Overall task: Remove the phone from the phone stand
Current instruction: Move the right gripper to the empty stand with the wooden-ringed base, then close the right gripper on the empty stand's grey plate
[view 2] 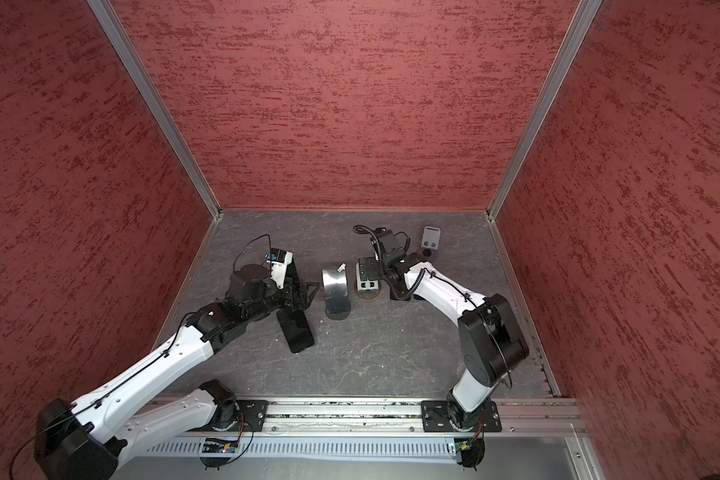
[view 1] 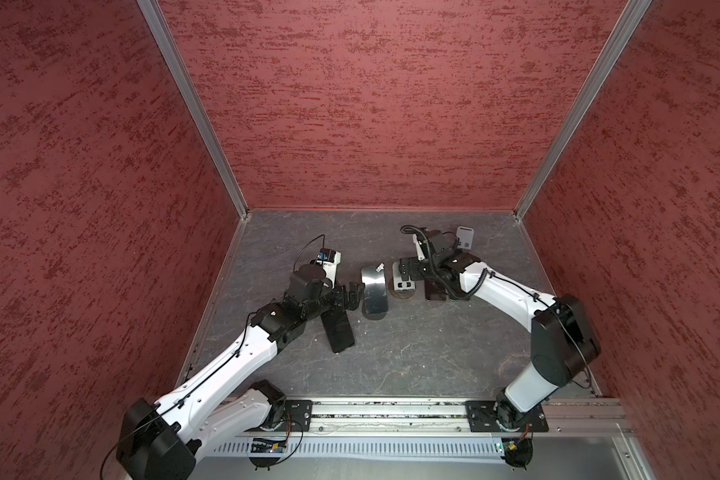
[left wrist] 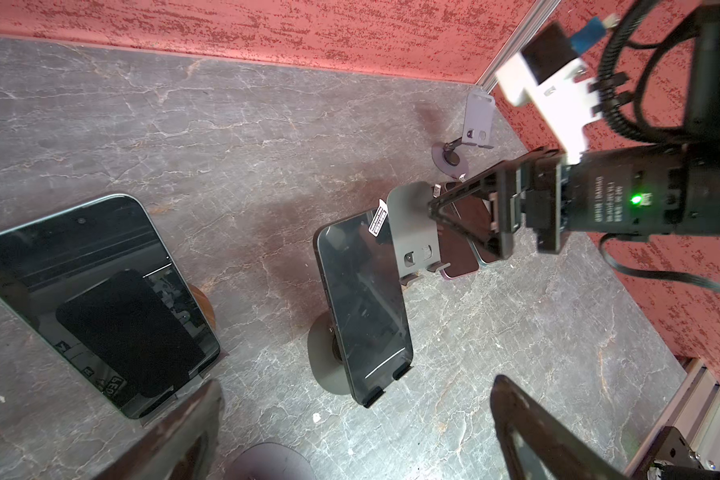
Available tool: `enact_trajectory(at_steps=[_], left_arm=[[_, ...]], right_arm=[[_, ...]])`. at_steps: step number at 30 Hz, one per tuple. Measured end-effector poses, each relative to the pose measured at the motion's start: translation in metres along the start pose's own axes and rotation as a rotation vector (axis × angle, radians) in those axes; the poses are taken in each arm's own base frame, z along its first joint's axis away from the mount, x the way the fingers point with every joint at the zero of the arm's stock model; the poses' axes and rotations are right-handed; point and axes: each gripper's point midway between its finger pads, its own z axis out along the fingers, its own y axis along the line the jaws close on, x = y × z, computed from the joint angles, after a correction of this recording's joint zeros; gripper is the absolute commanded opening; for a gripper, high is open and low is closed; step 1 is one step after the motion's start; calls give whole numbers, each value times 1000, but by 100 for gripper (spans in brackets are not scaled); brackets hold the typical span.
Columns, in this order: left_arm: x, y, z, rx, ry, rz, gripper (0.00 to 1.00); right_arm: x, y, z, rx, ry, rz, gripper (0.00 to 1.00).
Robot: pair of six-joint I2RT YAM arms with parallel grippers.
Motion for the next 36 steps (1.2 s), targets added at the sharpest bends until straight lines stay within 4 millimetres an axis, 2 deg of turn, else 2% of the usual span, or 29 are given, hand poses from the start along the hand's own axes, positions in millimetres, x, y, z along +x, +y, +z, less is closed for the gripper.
enact_trajectory(at_steps=[9, 17, 26, 28, 29, 36], left_arm=[[-2, 0, -2, 0, -8, 3, 99], [-5, 1, -5, -10, -23, 15, 100], [0, 5, -5, -29, -6, 25, 100], [0, 5, -5, -29, -5, 25, 100], [0, 5, -5, -29, -6, 25, 99], [0, 7, -5, -40, -9, 26, 100]], right_arm=[[9, 15, 23, 33, 48, -35, 99], [10, 12, 44, 83, 73, -29, 94], [14, 7, 59, 126, 107, -30, 77], [13, 9, 59, 124, 106, -30, 59], [12, 10, 58, 125, 102, -37, 56], [8, 9, 58, 137, 97, -44, 55]])
